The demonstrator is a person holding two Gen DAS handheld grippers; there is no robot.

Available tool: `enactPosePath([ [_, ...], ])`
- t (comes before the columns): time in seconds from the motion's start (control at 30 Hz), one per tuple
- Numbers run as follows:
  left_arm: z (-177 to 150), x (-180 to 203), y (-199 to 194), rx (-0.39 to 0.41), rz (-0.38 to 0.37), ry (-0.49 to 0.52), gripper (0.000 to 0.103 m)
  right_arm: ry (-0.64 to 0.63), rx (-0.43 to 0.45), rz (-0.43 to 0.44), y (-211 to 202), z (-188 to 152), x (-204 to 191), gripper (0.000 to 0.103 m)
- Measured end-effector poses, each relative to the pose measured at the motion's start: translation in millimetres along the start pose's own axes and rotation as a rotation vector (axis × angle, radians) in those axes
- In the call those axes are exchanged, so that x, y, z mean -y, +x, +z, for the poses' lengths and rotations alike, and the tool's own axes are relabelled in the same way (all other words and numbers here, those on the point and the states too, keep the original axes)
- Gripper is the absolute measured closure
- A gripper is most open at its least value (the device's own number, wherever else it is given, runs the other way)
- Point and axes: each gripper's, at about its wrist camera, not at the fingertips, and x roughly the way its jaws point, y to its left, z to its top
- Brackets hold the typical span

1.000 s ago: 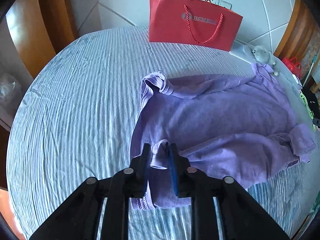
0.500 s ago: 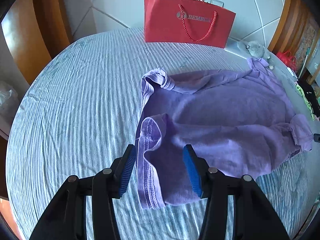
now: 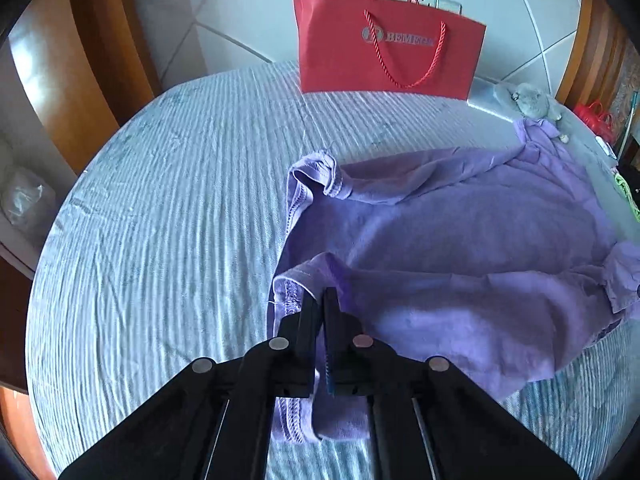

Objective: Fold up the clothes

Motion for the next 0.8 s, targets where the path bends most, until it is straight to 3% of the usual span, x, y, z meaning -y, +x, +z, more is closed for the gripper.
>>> enactPosePath([
  [0.13, -25.0, -8.4, -57.0, 0.084, 0.001, -0.002, 0.101, 0.033, 0.108, 0.053, -56.5, -34.8, -1.4, 0.097],
  [0.23, -48.5, -12.7, -81.6, 0.084, -0.021, 0.008, 0.101, 0.061, 0.155, 0.075, -96.0, -71.3, -1.7, 0.098],
  [0.37, -86.2, -12.3, -108.6, 0.087, -0.043, 0.021, 0.101, 0.103, 0.133, 0.062, -119.4, -128.7, -7.8, 0.098],
  [0.53, -135.1, -16.6, -121.9, 0.052, -0.052, 0.031, 0.101, 0.201, 0.083, 0.101, -113.8, -186.2, 0.6, 0.098],
  [0.67, -154.8, -21.9, -118.0, -0.003, -0.045, 0.009, 0.101, 0.232, 0.08, 0.119, -112.3, -198.9, 1.8, 0.098],
  [0.8, -154.1, -13.0, -114.4, -0.014, -0.077, 0.04, 0.101, 0.217, 0.093, 0.116, -115.8, -186.9, 3.2, 0.098],
])
